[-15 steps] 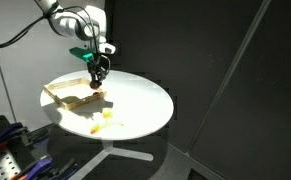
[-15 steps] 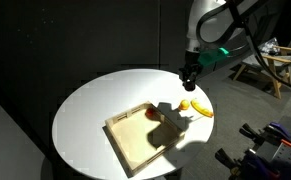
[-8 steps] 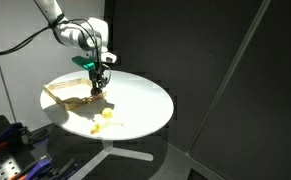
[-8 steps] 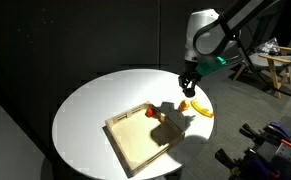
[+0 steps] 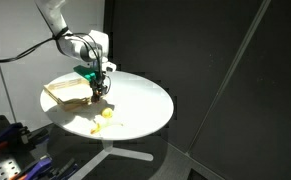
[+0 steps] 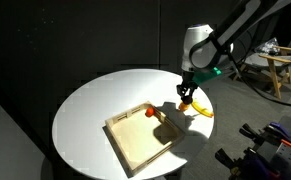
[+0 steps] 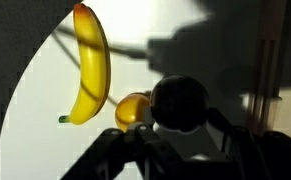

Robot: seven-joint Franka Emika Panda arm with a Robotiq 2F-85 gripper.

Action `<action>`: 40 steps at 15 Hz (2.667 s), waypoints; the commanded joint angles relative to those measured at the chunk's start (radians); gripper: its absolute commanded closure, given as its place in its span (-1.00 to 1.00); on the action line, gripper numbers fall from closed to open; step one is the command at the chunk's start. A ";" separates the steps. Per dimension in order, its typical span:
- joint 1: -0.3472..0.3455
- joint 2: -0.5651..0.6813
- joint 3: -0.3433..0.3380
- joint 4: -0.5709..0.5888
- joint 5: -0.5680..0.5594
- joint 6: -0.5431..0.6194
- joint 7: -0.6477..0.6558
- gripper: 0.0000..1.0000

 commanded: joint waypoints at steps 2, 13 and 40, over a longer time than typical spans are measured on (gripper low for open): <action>0.006 0.067 -0.003 0.049 0.015 0.038 -0.020 0.36; 0.048 0.136 -0.004 0.075 0.006 0.088 -0.016 0.36; 0.078 0.188 -0.037 0.076 -0.005 0.134 -0.015 -0.96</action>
